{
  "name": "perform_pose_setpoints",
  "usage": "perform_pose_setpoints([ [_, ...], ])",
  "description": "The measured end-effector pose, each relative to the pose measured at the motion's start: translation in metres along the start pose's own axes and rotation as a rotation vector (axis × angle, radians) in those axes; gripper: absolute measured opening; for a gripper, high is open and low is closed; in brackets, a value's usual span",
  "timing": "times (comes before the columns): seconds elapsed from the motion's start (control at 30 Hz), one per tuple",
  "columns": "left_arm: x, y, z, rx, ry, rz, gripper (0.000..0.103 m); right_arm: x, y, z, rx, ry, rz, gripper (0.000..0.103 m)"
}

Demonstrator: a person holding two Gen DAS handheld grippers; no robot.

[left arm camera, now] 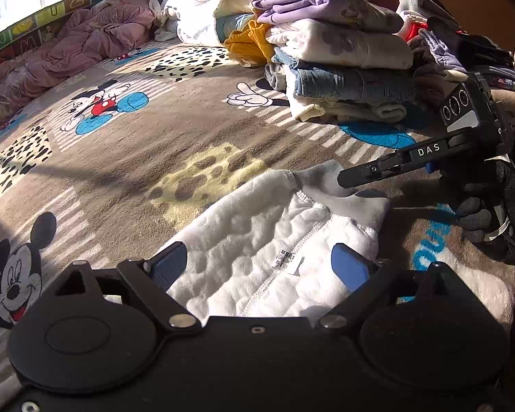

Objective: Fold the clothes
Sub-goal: 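Grasp the grey cuff end with the right gripper and fold it over the garment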

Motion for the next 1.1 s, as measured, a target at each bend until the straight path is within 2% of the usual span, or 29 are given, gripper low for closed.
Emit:
perform_pose_setpoints([
  [0.03,-0.004,-0.004,-0.004,-0.004,0.003,-0.007,0.093,0.000,-0.001,0.002,-0.012,-0.008,-0.005,0.009],
  [0.07,-0.008,-0.009,-0.009,-0.007,0.006,-0.014,0.093,0.000,-0.003,0.004,-0.024,-0.017,-0.010,0.005],
  [0.33,-0.032,-0.028,-0.036,-0.021,0.077,-0.031,0.093,0.000,-0.014,0.017,-0.111,-0.075,-0.038,0.005],
  [0.73,-0.031,-0.017,-0.049,0.026,0.065,-0.074,0.093,0.021,-0.010,0.016,-0.080,0.000,0.145,0.004],
  [0.83,-0.025,-0.013,-0.042,0.036,0.069,-0.079,0.089,0.026,-0.010,0.016,-0.072,0.019,0.191,0.004],
  [1.03,-0.011,-0.001,-0.026,0.059,0.073,-0.100,0.087,0.036,-0.008,0.016,-0.056,0.057,0.283,0.007],
  [1.1,-0.004,0.008,-0.021,0.072,0.069,-0.126,0.084,0.048,0.000,0.010,-0.008,0.090,0.373,0.008],
])
Point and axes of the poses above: each gripper's, at about its wrist camera, not at the fingertips, and z roughly against the way its jaws point, x to its left, y to its underside, the point moved 5 cm from there along -z, roughly the way its jaws point, and after that the axes turned 15 degrees about z, right-handed, at the moved point
